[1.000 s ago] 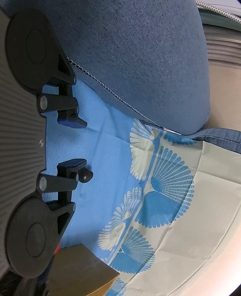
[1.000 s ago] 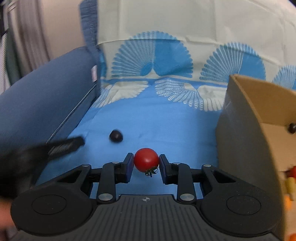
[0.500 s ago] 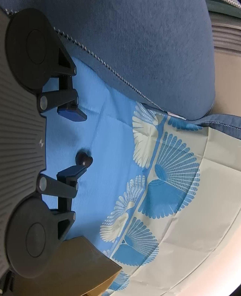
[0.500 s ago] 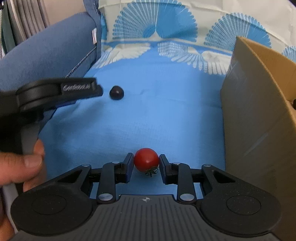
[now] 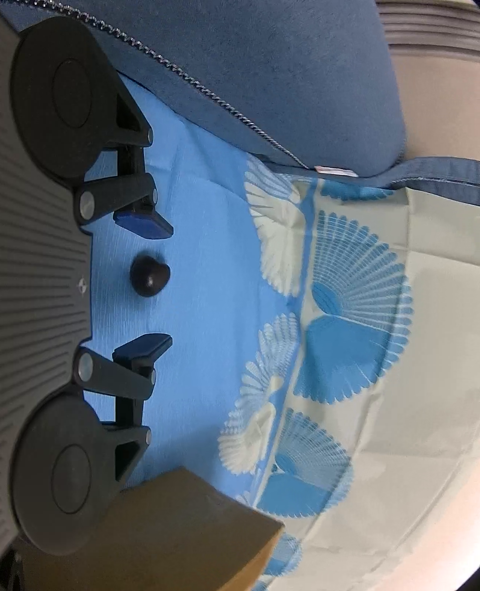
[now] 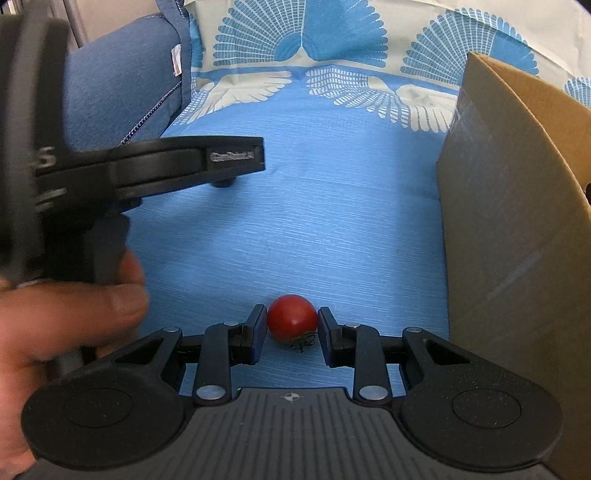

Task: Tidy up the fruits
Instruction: 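Grasp the dark round fruit with the left gripper while the right holds the tomato, then carry the tomato and the dark fruit over the cardboard box with both grippers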

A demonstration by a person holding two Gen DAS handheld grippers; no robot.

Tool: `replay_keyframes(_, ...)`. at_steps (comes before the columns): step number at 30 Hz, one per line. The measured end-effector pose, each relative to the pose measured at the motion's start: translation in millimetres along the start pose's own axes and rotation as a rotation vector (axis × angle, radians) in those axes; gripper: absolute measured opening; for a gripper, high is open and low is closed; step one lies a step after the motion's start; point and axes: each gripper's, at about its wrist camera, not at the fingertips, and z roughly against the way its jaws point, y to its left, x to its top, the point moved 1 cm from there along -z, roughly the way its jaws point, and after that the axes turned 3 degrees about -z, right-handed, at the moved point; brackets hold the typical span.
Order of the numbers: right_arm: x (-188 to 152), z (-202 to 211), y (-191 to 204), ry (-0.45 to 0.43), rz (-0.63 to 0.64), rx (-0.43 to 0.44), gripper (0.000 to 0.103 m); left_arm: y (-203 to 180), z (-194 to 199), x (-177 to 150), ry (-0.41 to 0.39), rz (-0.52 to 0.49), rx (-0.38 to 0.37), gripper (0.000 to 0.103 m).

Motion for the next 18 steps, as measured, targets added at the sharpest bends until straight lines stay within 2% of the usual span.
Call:
replay_keyframes(5,-1.5,0.7,1.1,-0.003,0.014,0.004,0.031,3.3,-13.5,-0.1,0.023,0.018,0.022,0.056)
replay_keyframes(8,-3.2,1.9,3.6,-0.014,0.034,-0.014,0.031,-2.9,-14.1,-1.3,0.020,-0.028,0.027,0.046)
replay_keyframes(10,-3.9,2.8,4.6,-0.022,0.055,-0.028,0.031,-7.9,-13.8,-2.3,0.015,-0.067,0.037,0.031)
replay_keyframes(11,-4.3,3.2,4.3,-0.024,0.057,-0.028,0.031,-10.1,-13.9,-2.9,0.015,-0.082,0.048,0.029)
replay_keyframes(18,-6.3,11.3,0.0,-0.073,0.065,-0.032,0.031,-4.1,4.8,-0.2,-0.023,-0.060,0.053,0.027)
